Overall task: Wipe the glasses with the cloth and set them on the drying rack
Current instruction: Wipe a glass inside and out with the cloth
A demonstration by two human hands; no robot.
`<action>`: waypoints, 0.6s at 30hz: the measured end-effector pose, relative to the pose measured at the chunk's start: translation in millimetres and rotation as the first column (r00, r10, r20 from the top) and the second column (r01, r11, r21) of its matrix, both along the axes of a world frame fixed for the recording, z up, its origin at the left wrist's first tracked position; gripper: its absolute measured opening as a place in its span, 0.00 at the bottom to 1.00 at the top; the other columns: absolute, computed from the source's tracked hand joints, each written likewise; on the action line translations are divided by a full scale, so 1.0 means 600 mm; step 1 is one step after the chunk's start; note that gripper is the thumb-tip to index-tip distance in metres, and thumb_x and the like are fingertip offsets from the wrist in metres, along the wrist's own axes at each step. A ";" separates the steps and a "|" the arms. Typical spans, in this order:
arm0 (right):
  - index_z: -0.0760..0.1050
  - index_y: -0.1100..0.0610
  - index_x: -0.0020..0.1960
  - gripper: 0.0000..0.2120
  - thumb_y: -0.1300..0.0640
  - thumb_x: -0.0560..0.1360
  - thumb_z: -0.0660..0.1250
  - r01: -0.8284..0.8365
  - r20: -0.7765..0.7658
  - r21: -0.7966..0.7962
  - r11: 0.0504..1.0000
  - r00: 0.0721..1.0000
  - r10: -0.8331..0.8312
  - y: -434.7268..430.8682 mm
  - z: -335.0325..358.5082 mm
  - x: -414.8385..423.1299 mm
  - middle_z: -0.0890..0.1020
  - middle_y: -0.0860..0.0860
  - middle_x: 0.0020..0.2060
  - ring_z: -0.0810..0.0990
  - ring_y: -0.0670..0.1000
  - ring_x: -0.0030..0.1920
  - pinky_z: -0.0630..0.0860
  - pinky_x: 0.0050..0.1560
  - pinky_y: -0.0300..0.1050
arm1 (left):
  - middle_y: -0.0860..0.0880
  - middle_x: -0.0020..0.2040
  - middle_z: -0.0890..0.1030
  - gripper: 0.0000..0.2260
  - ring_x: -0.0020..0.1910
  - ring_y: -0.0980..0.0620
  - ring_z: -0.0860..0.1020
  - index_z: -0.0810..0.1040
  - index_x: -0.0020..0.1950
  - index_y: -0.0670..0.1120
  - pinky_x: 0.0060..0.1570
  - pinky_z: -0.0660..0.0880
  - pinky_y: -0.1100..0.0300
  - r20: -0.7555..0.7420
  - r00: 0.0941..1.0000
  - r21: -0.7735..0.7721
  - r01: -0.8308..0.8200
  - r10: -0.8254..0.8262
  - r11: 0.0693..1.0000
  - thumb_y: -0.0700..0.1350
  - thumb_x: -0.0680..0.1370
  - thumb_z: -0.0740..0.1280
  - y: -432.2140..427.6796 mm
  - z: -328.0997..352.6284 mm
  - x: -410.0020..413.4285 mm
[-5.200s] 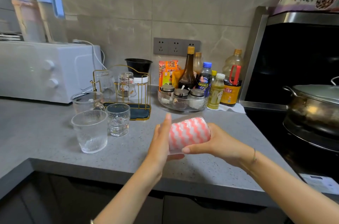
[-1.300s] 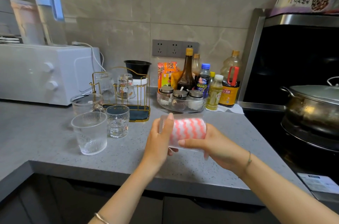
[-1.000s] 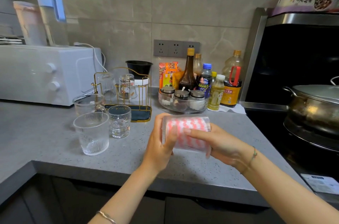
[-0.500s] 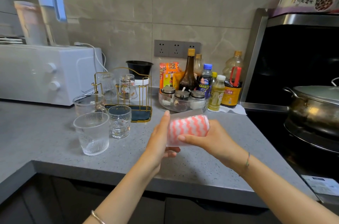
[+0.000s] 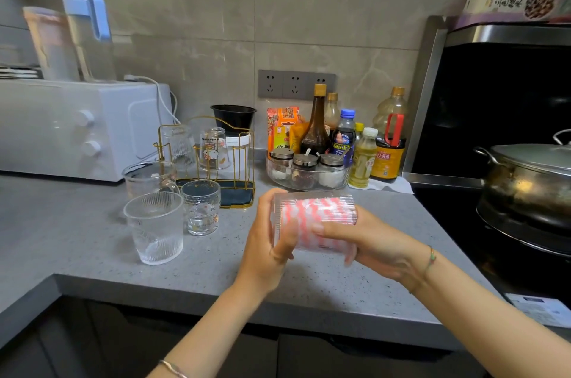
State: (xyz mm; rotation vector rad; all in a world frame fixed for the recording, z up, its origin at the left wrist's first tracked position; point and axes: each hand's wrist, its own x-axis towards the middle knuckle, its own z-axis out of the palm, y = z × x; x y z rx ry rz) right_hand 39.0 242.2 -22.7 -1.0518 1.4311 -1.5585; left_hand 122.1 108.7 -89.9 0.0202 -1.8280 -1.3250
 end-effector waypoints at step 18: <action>0.80 0.47 0.48 0.09 0.57 0.70 0.74 0.154 -0.473 0.080 0.985 0.875 -0.098 -0.006 -0.012 0.001 0.85 0.42 0.43 0.84 0.42 0.46 0.78 0.47 0.32 | 0.47 0.39 0.78 0.18 0.28 0.55 0.76 0.72 0.53 0.50 0.25 0.71 0.64 0.189 0.982 0.417 -0.069 -0.012 0.906 0.63 0.76 0.58 0.002 0.022 -0.009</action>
